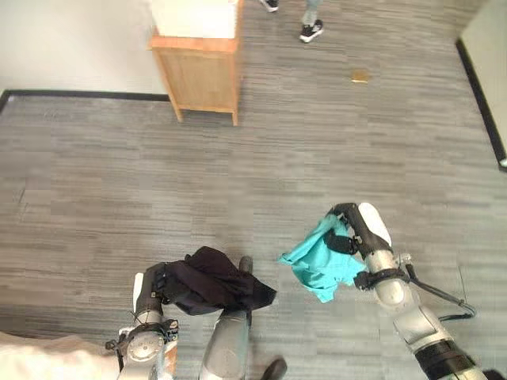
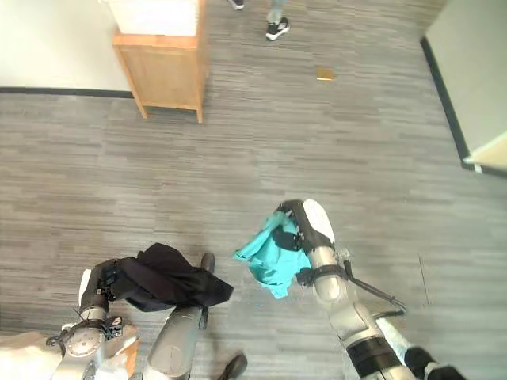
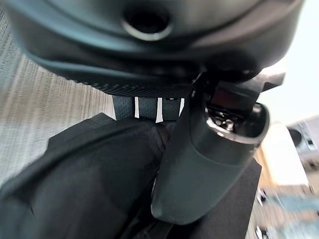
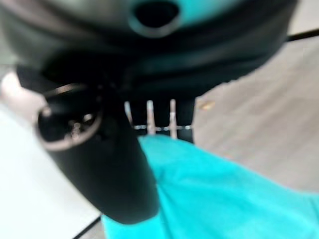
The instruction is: Pick up bed clothes into laundry basket.
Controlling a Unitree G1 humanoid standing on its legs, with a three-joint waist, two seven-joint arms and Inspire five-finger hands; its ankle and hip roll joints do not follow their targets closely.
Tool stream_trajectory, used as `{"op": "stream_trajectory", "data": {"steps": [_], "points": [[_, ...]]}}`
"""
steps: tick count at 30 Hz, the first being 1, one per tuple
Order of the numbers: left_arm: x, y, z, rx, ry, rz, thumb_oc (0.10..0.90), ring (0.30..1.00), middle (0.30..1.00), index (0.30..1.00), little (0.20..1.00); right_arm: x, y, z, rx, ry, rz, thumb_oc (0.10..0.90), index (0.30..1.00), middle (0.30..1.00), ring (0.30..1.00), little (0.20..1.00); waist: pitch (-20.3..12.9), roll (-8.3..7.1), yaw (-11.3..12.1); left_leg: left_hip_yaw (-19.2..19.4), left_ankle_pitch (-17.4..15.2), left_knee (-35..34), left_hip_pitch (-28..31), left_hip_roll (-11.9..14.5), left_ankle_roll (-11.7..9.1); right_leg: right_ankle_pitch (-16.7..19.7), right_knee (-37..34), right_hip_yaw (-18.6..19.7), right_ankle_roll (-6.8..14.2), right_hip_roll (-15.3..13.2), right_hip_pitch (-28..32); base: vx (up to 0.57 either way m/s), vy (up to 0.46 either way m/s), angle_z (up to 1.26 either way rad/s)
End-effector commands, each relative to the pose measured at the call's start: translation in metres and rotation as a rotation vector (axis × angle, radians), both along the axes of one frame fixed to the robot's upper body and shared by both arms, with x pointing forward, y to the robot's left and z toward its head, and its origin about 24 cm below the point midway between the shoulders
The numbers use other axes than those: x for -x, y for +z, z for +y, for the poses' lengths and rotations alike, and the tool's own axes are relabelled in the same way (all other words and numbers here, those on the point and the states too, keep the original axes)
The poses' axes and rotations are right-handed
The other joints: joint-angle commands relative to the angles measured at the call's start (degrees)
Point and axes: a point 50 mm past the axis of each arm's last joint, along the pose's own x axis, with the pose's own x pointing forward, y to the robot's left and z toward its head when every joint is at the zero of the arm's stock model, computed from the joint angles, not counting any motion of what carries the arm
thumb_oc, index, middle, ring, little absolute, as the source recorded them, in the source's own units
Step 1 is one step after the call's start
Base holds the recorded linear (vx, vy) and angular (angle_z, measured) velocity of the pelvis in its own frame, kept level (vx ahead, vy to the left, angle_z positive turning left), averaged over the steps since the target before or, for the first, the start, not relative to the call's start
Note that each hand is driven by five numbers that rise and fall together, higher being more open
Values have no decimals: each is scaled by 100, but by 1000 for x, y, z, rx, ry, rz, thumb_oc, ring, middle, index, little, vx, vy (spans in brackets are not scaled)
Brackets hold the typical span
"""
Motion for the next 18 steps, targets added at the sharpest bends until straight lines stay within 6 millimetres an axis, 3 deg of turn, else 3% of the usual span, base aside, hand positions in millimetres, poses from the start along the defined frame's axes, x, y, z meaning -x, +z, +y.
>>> {"op": "stream_trajectory", "data": {"steps": [1,2,3,4,5,6,7,9,11,18], "points": [[-8,42,17,-162,-45,-174,400,300,300,300,300,-17,62,15,-62,58,-306,400,300,300,300,300,-356,-363,323,-367,135,-929,248,-22,522,711,129,-22,447,200,403,541,309,21],[-8,42,17,-164,-45,-173,400,300,300,300,300,-16,62,15,-64,57,-305,400,300,300,300,300,-362,-391,343,-342,125,-933,251,-35,531,704,145,-9,463,171,389,498,306,24],[-5,38,22,-166,-30,-146,400,300,300,300,300,-16,60,12,-59,42,-297,400,300,300,300,300,-380,-640,385,-434,-73,-761,367,-138,699,1184,834,54,720,-101,415,559,295,8],[-8,43,23,-194,-55,-150,400,300,300,300,300,-14,59,10,-57,34,-302,400,300,300,300,300,-360,-678,322,-570,-248,-794,691,-265,747,1858,1464,-41,747,-286,172,949,507,19],[-11,50,29,-232,-47,-168,400,300,300,300,300,-15,62,5,-63,4,-318,400,300,300,300,300,-434,-569,99,-762,-546,-857,1184,-338,864,2679,2430,-155,747,-556,-243,648,321,34],[-11,50,29,-232,-46,-168,400,300,300,300,300,-15,62,5,-63,4,-319,400,300,300,300,300,-452,-555,95,-765,-536,-846,1158,-319,867,2706,2414,-153,747,-536,-259,773,221,75],[-19,62,32,-273,-62,-207,400,300,300,300,300,-15,70,6,-78,1,-350,400,300,300,300,300,-441,-436,-45,-968,-715,-973,1569,-172,798,2900,2716,-543,747,-954,-563,574,-20,84],[-31,77,29,-305,-92,-268,400,300,300,300,300,-15,84,7,-95,11,-406,400,300,300,300,300,-440,-293,-239,-1275,-859,-1061,1784,-139,686,2568,2349,-942,747,-1159,-827,701,58,80],[-38,86,24,-317,-126,-311,400,300,300,300,300,-14,91,7,-106,24,-429,400,300,300,300,300,-409,-234,-395,-1509,-1049,-1101,2073,-195,545,2107,1638,-1185,712,-1025,-1191,529,101,114],[-38,86,24,-316,-126,-311,400,300,300,300,300,-14,91,7,-105,24,-430,400,300,300,300,300,-413,-215,-462,-1581,-1020,-1105,2050,-192,540,2141,1565,-1272,710,-994,-1137,28,3,84]]}}
